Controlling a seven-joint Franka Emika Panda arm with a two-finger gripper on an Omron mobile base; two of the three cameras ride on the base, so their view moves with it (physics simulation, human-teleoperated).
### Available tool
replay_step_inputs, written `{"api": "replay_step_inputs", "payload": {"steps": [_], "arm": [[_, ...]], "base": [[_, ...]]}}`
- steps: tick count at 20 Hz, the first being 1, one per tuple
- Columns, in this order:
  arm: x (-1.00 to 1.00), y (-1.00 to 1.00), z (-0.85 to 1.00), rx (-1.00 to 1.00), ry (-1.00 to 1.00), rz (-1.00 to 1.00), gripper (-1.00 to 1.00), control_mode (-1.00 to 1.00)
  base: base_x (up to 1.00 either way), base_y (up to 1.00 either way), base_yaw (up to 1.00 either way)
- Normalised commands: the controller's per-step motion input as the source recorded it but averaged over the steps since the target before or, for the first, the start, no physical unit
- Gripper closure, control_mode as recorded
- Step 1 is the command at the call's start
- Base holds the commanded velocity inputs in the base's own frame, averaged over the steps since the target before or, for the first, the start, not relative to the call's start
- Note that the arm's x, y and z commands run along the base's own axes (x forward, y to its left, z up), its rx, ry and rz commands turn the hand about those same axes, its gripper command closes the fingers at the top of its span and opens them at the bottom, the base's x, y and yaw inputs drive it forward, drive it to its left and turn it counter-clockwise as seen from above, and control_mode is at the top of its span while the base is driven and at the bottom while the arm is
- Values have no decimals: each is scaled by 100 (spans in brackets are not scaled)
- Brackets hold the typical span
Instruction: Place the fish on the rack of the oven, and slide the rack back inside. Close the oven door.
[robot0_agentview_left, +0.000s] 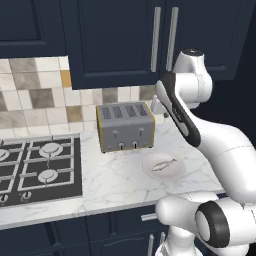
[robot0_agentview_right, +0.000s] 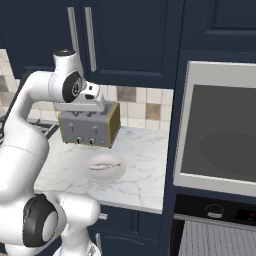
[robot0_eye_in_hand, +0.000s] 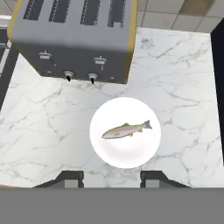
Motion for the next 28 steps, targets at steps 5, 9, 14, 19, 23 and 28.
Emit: {"api": "replay_step_inputs", "payload": {"steps": [5,9,14,19,23,28], "arm": [[-7,-1,-9,1,-1,-22,-100,-100],[0,0,-51,3,0,-62,-100,-100],[0,0,-60,1,-5,-72,-100,-100],[-2,-14,-34,14,0,-41,-100,-100],[-5,-36,-58,18,0,-11,-100,-100],[0,-21,-73,15,0,-7,-100,-100]], "base": [[0,0,0],[0,0,0],[0,0,0],[0,0,0],[0,0,0],[0,0,0]]}}
